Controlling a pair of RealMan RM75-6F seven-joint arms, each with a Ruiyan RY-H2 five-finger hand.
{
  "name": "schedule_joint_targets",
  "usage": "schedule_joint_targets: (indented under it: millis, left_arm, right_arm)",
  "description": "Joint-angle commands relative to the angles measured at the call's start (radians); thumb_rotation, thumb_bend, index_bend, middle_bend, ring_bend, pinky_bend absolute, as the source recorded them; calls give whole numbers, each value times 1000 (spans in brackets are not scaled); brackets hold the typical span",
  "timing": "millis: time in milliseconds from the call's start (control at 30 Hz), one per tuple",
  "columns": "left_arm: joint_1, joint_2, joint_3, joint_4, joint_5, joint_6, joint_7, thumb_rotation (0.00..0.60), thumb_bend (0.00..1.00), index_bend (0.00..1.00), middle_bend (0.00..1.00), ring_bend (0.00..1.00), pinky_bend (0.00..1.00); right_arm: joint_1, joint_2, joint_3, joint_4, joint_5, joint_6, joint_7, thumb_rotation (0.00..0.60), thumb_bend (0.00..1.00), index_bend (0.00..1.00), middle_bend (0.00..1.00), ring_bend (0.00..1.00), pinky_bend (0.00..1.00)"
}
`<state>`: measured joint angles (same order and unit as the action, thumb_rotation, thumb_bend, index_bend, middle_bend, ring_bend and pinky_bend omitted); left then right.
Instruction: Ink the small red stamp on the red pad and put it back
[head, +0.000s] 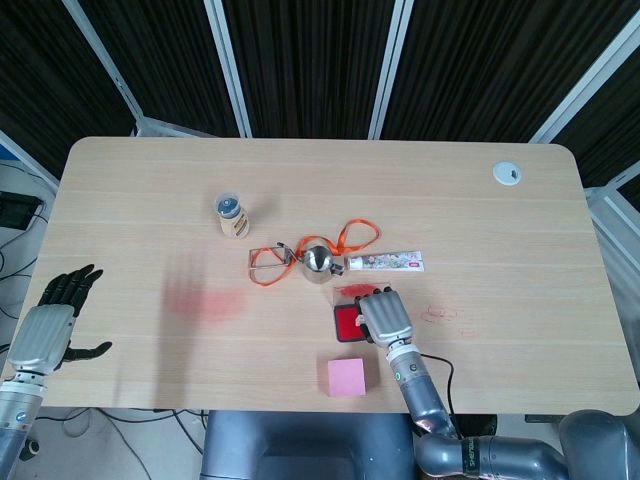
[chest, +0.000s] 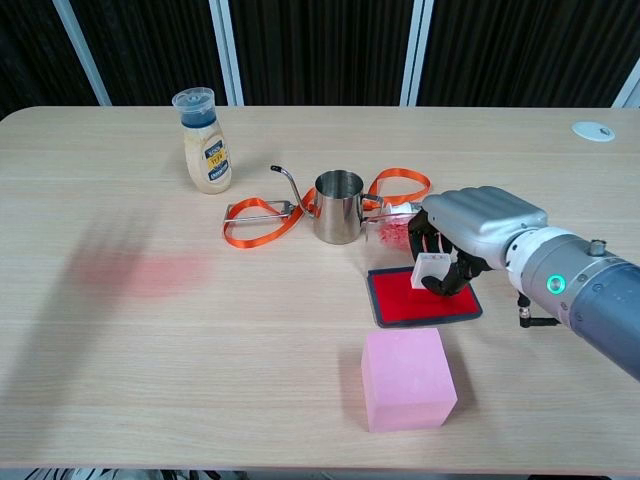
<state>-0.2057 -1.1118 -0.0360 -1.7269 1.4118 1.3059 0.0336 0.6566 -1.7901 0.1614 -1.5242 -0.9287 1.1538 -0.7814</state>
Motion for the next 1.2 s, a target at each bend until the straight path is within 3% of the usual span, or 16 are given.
schedule_joint_targets:
  millis: [33,967,1200]
  left_arm:
    - [0,0,0,-1,0,1,0,600,37,0,0,0,0]
    - [-1,2,1,-2,-1,-2,-3,600,38,0,0,0,0]
    - [0,1,1,0,-1,0,-2,600,37,0,0,0,0]
  right_arm:
    - [2,3,1,-9,2,5,-7,600,618,767,612,429,390]
    - [-15,-34,-29,60,18,-5,26,600,618,775,621,430,390]
    - [-14,-16,-19,26,-4,10,27,600,618,775,621,430,390]
